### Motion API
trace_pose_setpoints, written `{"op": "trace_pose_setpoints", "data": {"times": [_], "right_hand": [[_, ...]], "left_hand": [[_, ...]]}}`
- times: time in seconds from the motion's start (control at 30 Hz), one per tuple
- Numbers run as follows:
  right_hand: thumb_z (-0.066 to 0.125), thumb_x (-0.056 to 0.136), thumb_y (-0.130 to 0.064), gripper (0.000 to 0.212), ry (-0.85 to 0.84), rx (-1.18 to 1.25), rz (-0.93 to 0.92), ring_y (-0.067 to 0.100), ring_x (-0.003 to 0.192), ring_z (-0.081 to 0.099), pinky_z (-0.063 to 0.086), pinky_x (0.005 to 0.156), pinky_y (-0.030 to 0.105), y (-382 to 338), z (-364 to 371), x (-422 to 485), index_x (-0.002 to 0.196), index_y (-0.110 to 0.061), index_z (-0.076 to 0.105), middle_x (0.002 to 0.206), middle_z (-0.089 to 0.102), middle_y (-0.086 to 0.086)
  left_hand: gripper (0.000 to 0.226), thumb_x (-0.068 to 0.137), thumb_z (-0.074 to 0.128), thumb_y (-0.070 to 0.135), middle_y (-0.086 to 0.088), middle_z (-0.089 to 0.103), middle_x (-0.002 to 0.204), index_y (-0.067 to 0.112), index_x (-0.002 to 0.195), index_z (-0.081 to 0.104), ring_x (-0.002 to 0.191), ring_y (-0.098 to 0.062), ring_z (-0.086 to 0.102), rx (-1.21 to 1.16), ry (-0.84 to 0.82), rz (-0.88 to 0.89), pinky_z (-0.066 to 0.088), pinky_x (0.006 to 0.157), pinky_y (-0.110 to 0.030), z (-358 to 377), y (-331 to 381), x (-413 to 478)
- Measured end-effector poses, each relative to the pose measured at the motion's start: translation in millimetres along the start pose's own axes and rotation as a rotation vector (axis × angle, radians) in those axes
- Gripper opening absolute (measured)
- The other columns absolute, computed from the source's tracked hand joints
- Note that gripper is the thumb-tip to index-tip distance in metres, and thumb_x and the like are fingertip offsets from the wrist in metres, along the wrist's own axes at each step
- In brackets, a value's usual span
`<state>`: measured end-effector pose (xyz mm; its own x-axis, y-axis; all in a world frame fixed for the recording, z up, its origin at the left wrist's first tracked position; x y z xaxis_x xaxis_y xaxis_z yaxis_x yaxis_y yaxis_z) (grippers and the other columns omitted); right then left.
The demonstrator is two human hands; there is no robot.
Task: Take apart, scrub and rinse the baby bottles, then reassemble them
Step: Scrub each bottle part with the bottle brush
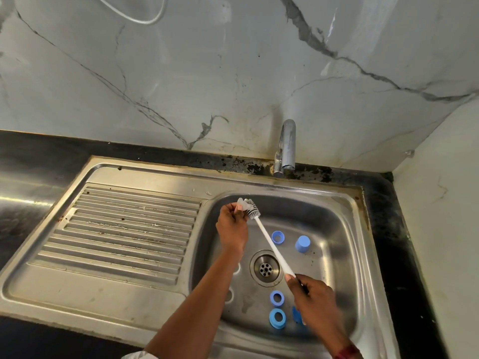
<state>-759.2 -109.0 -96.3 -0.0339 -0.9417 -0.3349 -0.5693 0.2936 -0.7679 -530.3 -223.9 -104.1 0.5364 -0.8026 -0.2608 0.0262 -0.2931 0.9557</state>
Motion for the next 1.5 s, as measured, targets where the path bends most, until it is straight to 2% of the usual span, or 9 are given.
{"op": "trace_pose_setpoints", "data": {"times": [0.13,0.23,0.37,0.5,0.7,1.0,1.2,1.33,1.5], "right_hand": [[0.056,0.095,-0.046,0.045,-0.062,0.013,0.066,0.01,0.044,0.044,0.045,0.052,0.031,-1,-6,-8,0.055,-0.026,0.056,0.048,0.048,-0.002],[0.055,0.096,-0.047,0.044,-0.072,-0.041,0.064,0.009,0.039,0.044,0.043,0.046,0.026,-5,-21,-9,0.065,-0.017,0.063,0.047,0.05,0.0],[0.054,0.094,-0.053,0.044,-0.035,-0.241,-0.019,0.01,0.049,0.051,0.047,0.057,0.027,-13,-40,-1,0.071,-0.017,0.067,0.051,0.055,-0.004],[0.055,0.096,-0.047,0.04,-0.06,-0.302,-0.036,0.001,0.057,0.057,0.04,0.053,0.015,-24,-49,4,0.065,-0.023,0.063,0.052,0.059,-0.017],[0.06,0.095,-0.044,0.046,-0.067,-0.141,0.011,0.006,0.043,0.042,0.038,0.049,0.024,-18,-52,15,0.071,-0.005,0.067,0.046,0.047,-0.002],[0.053,0.098,-0.042,0.042,-0.114,-0.048,0.099,0.002,0.035,0.044,0.036,0.044,0.018,-13,-48,12,0.075,-0.01,0.068,0.04,0.049,-0.008],[0.078,0.083,-0.029,0.028,-0.107,-0.156,0.006,-0.005,0.053,0.06,0.041,0.047,0.009,-19,-53,10,0.094,-0.025,0.052,0.066,0.063,-0.004],[0.076,0.085,-0.029,0.02,-0.05,-0.252,-0.055,0.006,0.064,0.062,0.043,0.056,0.011,-18,-61,8,0.09,-0.028,0.056,0.073,0.064,-0.006],[0.074,0.085,-0.034,0.013,-0.059,-0.332,-0.156,0.005,0.066,0.061,0.045,0.062,0.015,-19,-60,5,0.082,-0.03,0.062,0.067,0.064,-0.011]], "left_hand": [[0.01,0.097,0.059,0.009,-0.001,0.066,0.094,0.003,0.105,0.062,0.084,-0.015,0.061,0.293,0.012,0.281,0.041,0.066,-0.007,-10,28,-9],[0.013,0.096,0.056,0.002,-0.008,0.067,0.097,0.001,0.108,0.061,0.086,-0.018,0.06,0.391,-0.028,0.402,0.038,0.069,-0.012,-15,38,-10],[0.022,0.09,0.059,-0.005,-0.013,0.069,0.103,0.003,0.11,0.06,0.096,-0.03,0.066,0.516,-0.123,0.547,0.048,0.08,-0.03,-11,47,-11],[0.027,0.084,0.061,-0.012,-0.017,0.071,0.102,-0.001,0.109,0.063,0.094,-0.036,0.066,0.588,-0.124,0.674,0.042,0.079,-0.022,-10,61,-15],[0.014,0.09,0.059,-0.008,-0.017,0.07,0.092,-0.003,0.103,0.061,0.081,-0.03,0.064,0.473,-0.067,0.666,0.033,0.07,-0.013,-14,70,-10],[0.013,0.092,0.057,-0.009,-0.002,0.063,0.091,-0.005,0.103,0.058,0.08,-0.011,0.054,0.434,-0.089,0.666,0.033,0.07,0.005,-8,74,-14],[0.016,0.087,0.062,-0.009,-0.013,0.072,0.095,0.001,0.098,0.064,0.084,-0.028,0.068,0.611,-0.195,0.759,0.037,0.076,-0.012,0,69,-5],[0.024,0.082,0.067,-0.011,-0.015,0.074,0.097,0.001,0.103,0.069,0.085,-0.031,0.07,0.712,-0.238,0.863,0.048,0.08,-0.027,-3,75,-9],[0.032,0.068,0.074,-0.02,-0.015,0.074,0.084,0.003,0.089,0.071,0.07,-0.031,0.07,0.724,-0.243,0.985,0.044,0.076,-0.025,-7,91,-21]]}}
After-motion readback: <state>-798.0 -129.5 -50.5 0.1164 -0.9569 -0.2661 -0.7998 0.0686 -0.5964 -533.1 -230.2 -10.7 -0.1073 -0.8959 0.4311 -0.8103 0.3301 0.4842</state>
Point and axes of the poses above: each hand's wrist, its own x-axis towards the middle knuckle, its own z-axis out of the palm, y = z × x, the point moved 8 cm from there along x, towards the middle knuckle
